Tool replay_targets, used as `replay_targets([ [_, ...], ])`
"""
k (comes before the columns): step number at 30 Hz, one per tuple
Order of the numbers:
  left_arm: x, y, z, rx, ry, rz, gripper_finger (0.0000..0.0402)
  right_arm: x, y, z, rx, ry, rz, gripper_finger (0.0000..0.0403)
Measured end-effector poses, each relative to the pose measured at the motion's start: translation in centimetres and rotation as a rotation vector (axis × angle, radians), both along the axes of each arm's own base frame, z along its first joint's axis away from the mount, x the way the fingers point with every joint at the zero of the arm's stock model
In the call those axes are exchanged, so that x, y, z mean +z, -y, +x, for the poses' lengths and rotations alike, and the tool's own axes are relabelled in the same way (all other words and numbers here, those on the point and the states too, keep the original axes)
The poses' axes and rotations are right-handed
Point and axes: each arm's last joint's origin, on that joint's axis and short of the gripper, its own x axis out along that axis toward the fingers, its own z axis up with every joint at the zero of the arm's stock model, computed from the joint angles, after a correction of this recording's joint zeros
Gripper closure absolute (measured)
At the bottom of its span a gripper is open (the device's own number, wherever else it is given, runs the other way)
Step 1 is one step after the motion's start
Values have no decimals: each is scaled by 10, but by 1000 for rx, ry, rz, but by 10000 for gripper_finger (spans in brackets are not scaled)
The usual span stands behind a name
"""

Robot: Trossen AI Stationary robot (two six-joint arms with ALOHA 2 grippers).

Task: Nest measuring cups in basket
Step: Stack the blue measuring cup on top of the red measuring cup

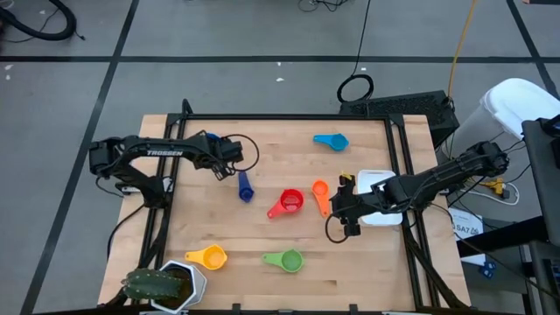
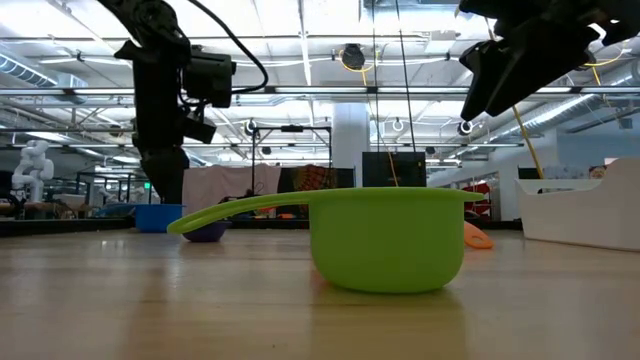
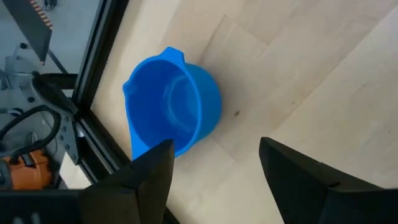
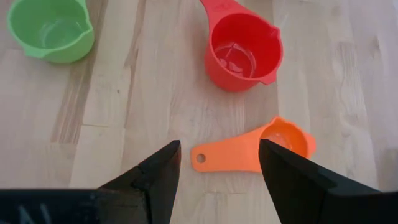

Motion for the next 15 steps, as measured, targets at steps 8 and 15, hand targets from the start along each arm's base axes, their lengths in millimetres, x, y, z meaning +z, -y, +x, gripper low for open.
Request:
replay_targets([
  [8, -14, -5, -9, 10, -5, -44, 162, 0, -2, -1, -9, 1, 17, 193],
  [15, -32, -7, -18, 29, 11, -52, 162, 0, -6, -2, 7, 0, 18, 193],
])
